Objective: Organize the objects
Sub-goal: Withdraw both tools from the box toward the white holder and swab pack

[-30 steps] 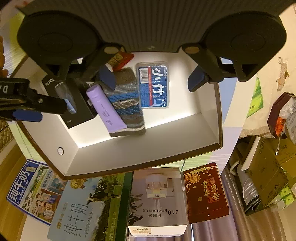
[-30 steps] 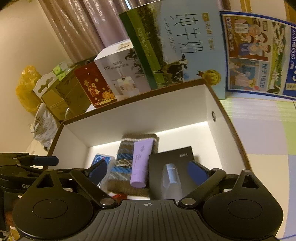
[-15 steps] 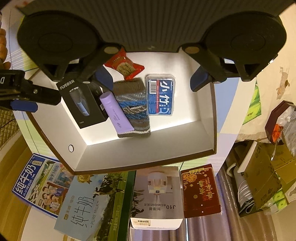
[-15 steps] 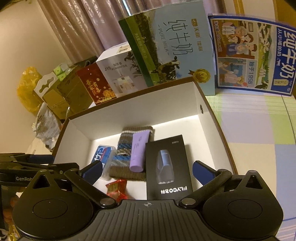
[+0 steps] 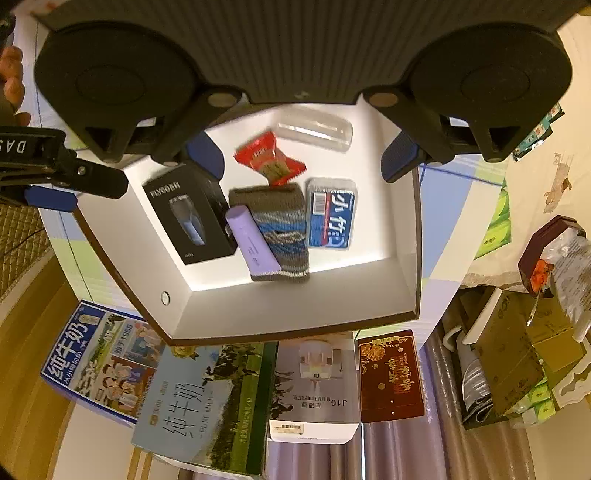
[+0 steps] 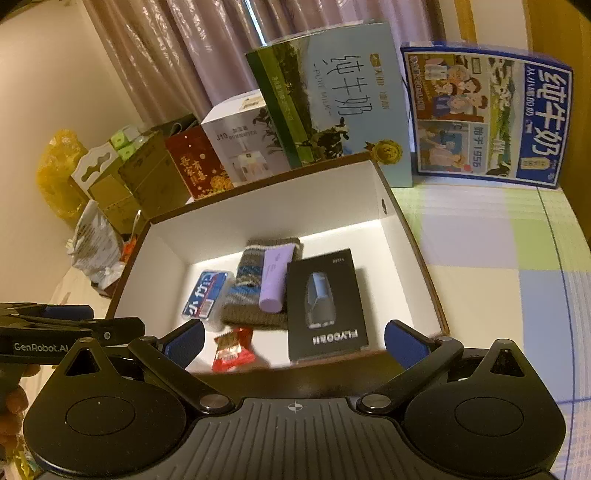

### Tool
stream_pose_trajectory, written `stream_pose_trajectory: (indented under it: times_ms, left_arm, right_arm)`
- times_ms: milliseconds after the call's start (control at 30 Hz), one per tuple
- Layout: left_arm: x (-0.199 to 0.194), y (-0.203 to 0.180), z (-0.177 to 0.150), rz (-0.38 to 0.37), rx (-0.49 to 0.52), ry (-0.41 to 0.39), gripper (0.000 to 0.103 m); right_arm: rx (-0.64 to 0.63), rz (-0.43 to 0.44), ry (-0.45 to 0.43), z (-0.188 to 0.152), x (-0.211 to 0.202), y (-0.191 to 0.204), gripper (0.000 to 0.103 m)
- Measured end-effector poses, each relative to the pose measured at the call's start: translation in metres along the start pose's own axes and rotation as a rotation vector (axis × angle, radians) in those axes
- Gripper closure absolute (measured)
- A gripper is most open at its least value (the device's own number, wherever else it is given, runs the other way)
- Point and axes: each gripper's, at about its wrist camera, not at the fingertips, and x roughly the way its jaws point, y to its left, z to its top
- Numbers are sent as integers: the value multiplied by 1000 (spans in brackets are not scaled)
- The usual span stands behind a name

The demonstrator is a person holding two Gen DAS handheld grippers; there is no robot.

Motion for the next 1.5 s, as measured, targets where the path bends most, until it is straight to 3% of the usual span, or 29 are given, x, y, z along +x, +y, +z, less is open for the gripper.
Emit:
stream_pose_trajectory:
  times_ms: [433, 767, 1500]
  left_arm:
    - [-35, -8, -37, -1, -31, -3, 13]
    - [-48, -10, -62, -2, -47, 12, 13]
    - [-21, -32, -119, -48, -32, 159, 13]
  right_arm:
    - [22, -3, -11, -30, -39, 4, 2]
    - [24, -19, 28, -57, -49, 2, 2]
    - [55, -78, 156, -117, -48, -20, 2]
